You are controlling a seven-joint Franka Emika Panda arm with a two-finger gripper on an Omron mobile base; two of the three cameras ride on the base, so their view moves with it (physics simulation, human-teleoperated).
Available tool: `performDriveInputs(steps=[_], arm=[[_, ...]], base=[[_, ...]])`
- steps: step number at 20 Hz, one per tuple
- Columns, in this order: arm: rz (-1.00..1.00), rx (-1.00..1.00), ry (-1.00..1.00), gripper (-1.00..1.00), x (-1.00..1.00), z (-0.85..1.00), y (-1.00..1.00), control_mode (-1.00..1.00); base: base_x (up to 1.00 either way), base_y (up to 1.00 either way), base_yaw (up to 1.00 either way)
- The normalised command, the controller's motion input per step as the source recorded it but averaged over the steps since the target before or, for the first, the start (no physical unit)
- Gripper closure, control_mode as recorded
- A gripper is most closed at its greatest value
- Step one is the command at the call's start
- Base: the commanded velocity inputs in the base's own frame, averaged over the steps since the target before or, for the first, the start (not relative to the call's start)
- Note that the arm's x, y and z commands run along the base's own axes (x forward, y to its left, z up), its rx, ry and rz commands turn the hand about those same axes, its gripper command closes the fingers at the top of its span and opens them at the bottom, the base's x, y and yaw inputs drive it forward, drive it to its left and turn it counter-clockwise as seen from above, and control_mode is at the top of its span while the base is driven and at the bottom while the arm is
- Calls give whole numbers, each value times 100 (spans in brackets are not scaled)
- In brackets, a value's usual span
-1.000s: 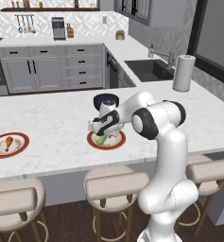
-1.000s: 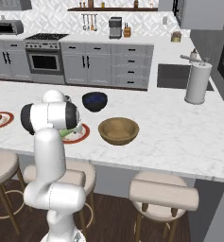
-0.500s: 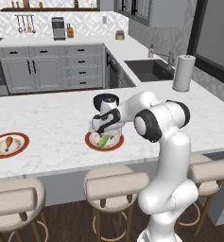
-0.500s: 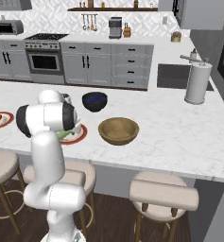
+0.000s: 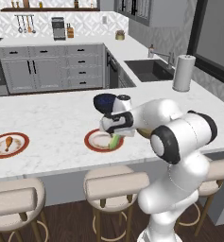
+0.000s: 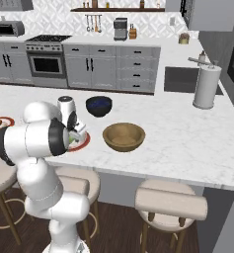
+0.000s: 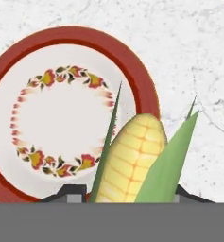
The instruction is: Pick the chicken drumstick and corn from their plates and place them in the bowl. Then put the bowl in the fridge.
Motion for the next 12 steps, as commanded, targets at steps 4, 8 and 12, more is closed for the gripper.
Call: performDriveInputs(steps=[4, 8, 12], arm=[[0, 0, 5, 100, -1, 77, -58, -100], [0, 0, 14, 100, 39, 33, -80, -100], [0, 0, 16, 100, 35, 23, -81, -100]], base=[[0, 0, 0], [0, 0, 0], [0, 0, 0]])
